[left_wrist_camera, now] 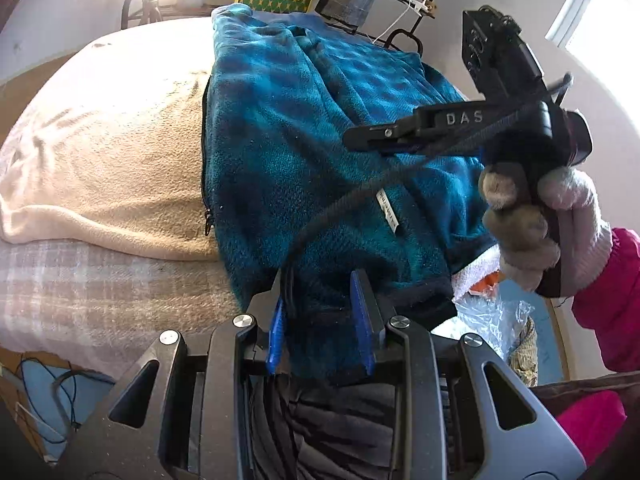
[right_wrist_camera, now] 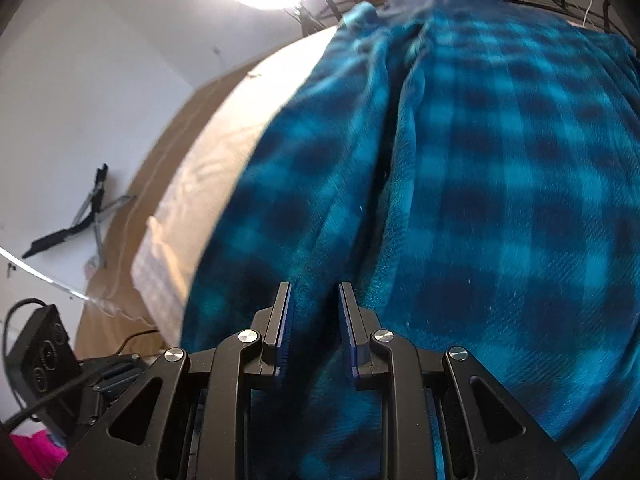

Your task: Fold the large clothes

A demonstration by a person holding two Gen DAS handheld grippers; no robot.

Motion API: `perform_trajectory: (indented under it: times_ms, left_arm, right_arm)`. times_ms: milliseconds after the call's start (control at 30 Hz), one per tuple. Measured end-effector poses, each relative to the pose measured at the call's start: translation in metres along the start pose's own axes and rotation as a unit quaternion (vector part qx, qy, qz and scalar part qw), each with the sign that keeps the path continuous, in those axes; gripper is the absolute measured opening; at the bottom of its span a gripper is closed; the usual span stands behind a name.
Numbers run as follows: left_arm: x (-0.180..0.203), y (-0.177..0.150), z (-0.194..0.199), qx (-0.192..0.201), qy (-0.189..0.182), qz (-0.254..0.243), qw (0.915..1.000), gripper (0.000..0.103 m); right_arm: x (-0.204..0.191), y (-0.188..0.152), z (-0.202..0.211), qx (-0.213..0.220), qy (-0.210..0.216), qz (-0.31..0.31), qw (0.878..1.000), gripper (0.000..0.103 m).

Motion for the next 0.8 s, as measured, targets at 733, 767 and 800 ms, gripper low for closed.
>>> perform_trajectory:
  times_ms: [733, 767, 800]
  left_arm:
    - [0.115, 0.016, 0.114, 0.014, -0.057, -0.196, 0.9788, 0.049]
    - [0.125, 0.015, 0.117, 0.009, -0.064, -0.216, 0.9743, 0.049]
    - [0.138, 0.012, 0.121, -0.003, -0.078, -0.243, 0.9670, 0.049]
  right_arm:
    - [0.011, -0.056, 0.214, 0.204, -0.082, 0.006, 0.975, 0.050]
    - [0.014, -0.057, 0.224, 0.211, -0.086, 0.002, 0.974, 0.050]
    - [0.016, -0.058, 0.232, 0.216, -0.092, 0.001, 0.972, 0.050]
Point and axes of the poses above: each gripper's, at about its wrist camera, not at the fingertips, and z roughly against the way its jaws point, x to its right, y to its top, the point moved 4 cm from there along -z, roughly the way its jaws point, and after that the axes turned 9 degrees about -x, right-handed, at the moved point
